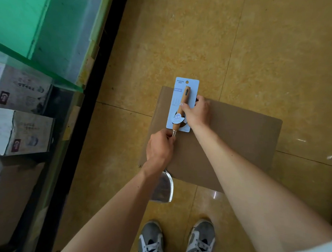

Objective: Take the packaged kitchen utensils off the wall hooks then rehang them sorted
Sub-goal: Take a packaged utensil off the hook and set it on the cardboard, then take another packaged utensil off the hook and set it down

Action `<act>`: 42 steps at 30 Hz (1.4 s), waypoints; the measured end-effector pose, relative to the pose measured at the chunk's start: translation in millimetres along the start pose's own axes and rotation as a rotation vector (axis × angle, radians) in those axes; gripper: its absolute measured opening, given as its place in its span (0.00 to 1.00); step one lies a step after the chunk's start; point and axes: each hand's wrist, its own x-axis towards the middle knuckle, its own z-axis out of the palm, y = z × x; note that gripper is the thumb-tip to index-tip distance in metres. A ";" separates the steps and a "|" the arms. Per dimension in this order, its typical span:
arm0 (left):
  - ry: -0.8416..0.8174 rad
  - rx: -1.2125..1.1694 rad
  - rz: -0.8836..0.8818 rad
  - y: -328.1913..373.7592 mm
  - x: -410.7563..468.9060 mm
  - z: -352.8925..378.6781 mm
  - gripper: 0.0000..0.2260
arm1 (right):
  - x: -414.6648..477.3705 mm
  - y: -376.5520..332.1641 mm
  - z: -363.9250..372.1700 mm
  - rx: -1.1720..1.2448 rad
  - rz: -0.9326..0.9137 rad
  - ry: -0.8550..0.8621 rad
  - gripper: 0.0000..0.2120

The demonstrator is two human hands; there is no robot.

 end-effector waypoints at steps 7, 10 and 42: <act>0.101 0.121 0.074 19.5 -6.0 -8.5 0.20 | -19.8 -5.4 -15.5 -0.082 -0.051 0.012 0.31; 0.152 0.251 0.104 30.1 -15.1 -15.6 0.31 | -31.5 -8.2 -26.8 -0.137 -0.095 0.016 0.38; 0.107 0.708 0.736 359.7 -278.0 -129.0 0.35 | -250.3 -80.6 -445.9 -0.305 -0.063 0.584 0.40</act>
